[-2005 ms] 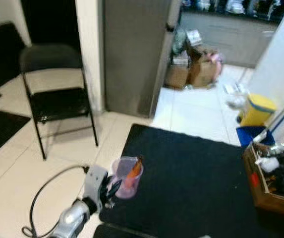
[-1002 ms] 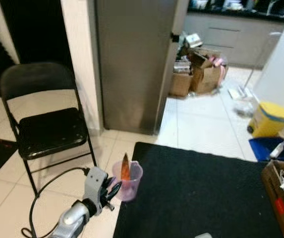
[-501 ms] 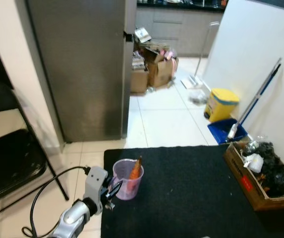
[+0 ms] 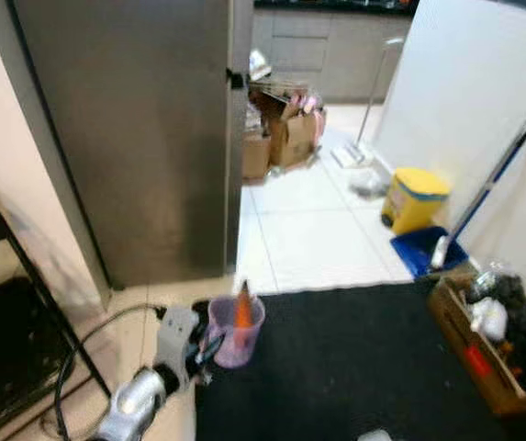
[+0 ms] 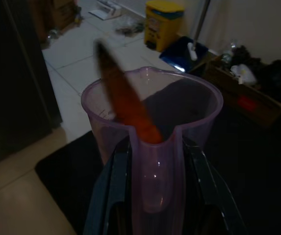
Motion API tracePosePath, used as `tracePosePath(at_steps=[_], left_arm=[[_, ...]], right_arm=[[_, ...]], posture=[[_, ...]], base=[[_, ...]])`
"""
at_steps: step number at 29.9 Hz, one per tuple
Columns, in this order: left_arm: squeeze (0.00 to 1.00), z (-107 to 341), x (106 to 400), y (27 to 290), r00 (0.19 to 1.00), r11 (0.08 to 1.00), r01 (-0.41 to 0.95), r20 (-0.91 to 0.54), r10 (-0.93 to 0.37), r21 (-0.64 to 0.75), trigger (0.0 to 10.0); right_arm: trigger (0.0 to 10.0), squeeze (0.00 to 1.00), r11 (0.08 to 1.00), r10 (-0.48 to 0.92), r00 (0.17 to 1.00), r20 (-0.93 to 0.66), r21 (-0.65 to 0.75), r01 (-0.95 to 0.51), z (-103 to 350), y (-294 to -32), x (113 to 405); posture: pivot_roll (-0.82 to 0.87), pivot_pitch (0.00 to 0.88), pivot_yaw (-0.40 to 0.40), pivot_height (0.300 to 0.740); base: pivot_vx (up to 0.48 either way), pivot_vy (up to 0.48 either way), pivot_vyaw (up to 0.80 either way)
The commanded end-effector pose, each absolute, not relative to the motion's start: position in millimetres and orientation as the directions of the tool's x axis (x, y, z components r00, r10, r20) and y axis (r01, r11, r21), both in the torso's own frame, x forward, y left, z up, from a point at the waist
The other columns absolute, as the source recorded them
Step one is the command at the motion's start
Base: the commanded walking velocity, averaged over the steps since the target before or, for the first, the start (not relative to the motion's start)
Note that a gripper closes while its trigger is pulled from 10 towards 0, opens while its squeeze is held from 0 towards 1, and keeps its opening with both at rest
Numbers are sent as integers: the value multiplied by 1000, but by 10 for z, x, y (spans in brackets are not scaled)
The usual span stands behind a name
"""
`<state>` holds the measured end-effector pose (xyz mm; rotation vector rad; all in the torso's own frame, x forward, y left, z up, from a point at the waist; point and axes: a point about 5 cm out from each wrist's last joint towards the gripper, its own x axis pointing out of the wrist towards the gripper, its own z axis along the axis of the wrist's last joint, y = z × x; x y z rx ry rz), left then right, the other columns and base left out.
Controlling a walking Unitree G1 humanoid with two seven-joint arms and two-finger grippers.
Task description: Restocking fridge
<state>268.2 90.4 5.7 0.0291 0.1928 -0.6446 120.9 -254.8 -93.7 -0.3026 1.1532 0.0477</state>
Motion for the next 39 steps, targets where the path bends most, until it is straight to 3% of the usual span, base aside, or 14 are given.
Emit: tracePosePath(at_steps=[1, 32, 39], left_arm=[[0, 105, 2708, 850, 774, 786, 617, -165, -612, -21, 10000], [0, 111, 2710, 823, 769, 781, 624, -163, -618, -20, 10000], [0, 110, 2701, 810, 766, 778, 627, -156, -624, -34, 10000]], right_arm=[[10000, 0, 957, -126, 416, -901, -221, -188, -921, -2579, 1229], [10000, 0, 957, -122, 415, -902, -217, -191, -922, -2579, 1225], [10000, 0, 955, -120, 402, -908, -216, -203, -925, -2581, 1218]], posture=[[-9, 0, -34, 740], [-11, 0, -34, 740], [-11, 0, -34, 740]], base=[[345, 0, 0], [347, 0, 0], [301, 0, -678]])
